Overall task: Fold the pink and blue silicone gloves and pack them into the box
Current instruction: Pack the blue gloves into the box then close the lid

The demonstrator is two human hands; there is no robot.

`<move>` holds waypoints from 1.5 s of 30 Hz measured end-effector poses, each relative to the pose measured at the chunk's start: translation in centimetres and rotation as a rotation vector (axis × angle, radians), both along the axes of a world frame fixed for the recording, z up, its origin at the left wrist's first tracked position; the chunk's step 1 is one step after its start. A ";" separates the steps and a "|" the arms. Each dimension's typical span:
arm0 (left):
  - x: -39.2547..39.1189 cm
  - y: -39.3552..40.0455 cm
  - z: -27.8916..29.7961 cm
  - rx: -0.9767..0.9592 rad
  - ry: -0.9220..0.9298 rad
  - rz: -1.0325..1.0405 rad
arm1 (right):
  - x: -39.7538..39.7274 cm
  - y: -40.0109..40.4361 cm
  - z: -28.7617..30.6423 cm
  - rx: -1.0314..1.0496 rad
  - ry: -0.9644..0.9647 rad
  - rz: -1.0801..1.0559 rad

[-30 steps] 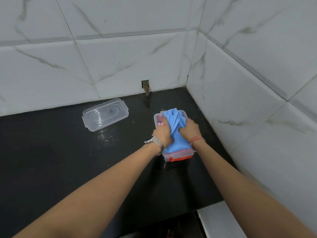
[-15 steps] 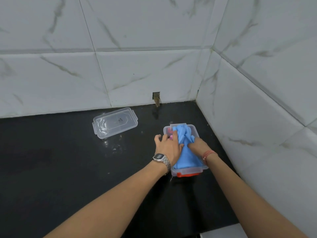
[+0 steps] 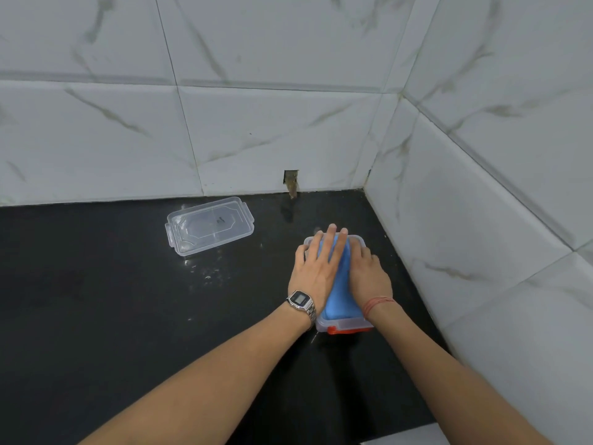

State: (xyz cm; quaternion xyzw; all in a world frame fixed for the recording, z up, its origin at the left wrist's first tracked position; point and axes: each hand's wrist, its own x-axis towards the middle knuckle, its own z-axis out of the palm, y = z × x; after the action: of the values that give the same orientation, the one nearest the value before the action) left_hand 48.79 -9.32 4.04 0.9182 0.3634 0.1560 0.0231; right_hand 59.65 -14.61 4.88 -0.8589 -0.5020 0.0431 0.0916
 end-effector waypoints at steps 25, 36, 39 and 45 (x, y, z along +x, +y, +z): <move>1.8 0.2 0.0 -0.026 0.537 -0.111 | 1.1 -0.1 -2.4 -0.522 -0.472 0.279; 2.8 0.6 -0.4 0.091 0.859 -0.105 | 1.3 0.4 -3.3 -0.577 -0.496 0.299; 3.0 0.8 -0.6 0.067 0.889 -0.118 | 1.2 0.5 -3.4 -0.583 -0.519 0.310; 3.0 0.8 -1.1 0.073 0.935 -0.141 | 1.1 0.6 -3.9 -0.600 -0.540 0.316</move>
State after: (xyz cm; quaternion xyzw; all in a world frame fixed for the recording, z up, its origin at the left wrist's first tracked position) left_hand 51.83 -8.53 2.96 0.9125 0.2661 -0.2635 -0.1646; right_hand 60.76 -13.98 0.95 -0.7404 -0.5986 -0.0256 -0.3045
